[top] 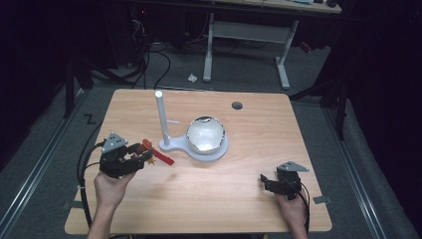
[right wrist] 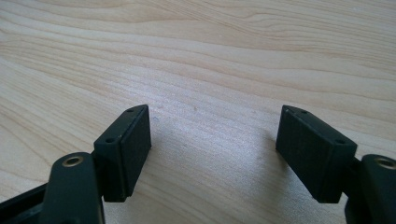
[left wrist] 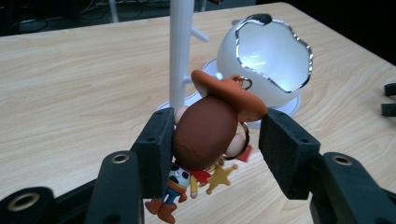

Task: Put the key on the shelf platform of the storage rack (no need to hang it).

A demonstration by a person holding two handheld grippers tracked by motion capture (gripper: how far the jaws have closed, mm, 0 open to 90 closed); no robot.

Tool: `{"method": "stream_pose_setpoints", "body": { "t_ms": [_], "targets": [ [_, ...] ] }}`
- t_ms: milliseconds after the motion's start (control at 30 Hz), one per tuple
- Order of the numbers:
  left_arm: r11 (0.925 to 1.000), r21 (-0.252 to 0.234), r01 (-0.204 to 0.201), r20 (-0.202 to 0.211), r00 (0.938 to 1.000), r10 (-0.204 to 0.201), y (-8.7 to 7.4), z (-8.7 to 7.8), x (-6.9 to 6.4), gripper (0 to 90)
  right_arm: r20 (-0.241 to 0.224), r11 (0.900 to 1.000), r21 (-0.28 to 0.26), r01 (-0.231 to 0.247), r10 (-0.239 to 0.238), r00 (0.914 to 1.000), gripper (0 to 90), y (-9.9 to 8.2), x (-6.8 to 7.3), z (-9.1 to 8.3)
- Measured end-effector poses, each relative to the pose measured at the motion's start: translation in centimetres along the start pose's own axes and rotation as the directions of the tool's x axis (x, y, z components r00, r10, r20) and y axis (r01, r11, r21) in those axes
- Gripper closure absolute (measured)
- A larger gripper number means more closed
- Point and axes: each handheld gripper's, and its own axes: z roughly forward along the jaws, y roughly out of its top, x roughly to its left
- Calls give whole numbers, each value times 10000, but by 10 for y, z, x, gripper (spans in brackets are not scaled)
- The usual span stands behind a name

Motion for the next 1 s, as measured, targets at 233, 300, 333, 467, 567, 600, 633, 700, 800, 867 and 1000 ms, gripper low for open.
{"method": "stream_pose_setpoints", "body": {
  "t_ms": [233, 300, 333, 467, 567, 600, 633, 700, 800, 867, 1000],
  "targets": [
    [9999, -118, -11, 302, 9995, 14, 6, -2, -3, 469, 1, 10000, 1, -1, 1, 10000, 268, 0, 0, 0],
    [9999, -140, 2, 394, 9992, 3, 8, -2, -4, 469, 1, 10000, 1, -1, 1, 10000, 267, 0, 0, 0],
    [9999, -162, -18, 429, 9991, 25, 9, -2, -5, 469, 1, 10000, 1, -1, 1, 10000, 267, 0, 0, 0],
    [9997, -204, -113, 609, 9981, 125, 16, -4, -9, 469, 4, 10000, 0, 2, -2, 10000, 267, 0, 0, 0],
    [9993, -324, -190, 735, 9971, 214, 22, -6, -11, 469, 2, 10000, 2, 3, -3, 10000, 268, 0, 0, 0],
    [9992, -365, -177, 799, 9966, 206, 23, -6, -12, 469, 3, 10000, 1, 4, -4, 10000, 267, 0, 0, 0],
    [9991, -375, -174, 869, 9960, 206, 25, -5, -13, 469, 2, 10000, 2, 3, -3, 10000, 267, 0, 0, 0],
    [9993, -307, -229, 953, 9951, 257, 28, -3, -16, 469, 2, 10000, 2, 4, -4, 10000, 267, 0, 0, 0],
    [9991, -310, -281, 1044, 9940, 312, 30, -2, -18, 469, 1, 10000, 2, 7, -7, 10000, 268, 0, 0, 0],
    [9988, -371, -304, 1152, 9927, 345, 33, 0, -20, 469, 3, 10000, -1, 15, -15, 10000, 268, 0, 0, 0],
    [9987, -411, -306, 1303, 9908, 357, 36, 1, -22, 469, 3, 10000, -1, 16, -16, 10000, 268, 0, 0, 0]
  ]
}}
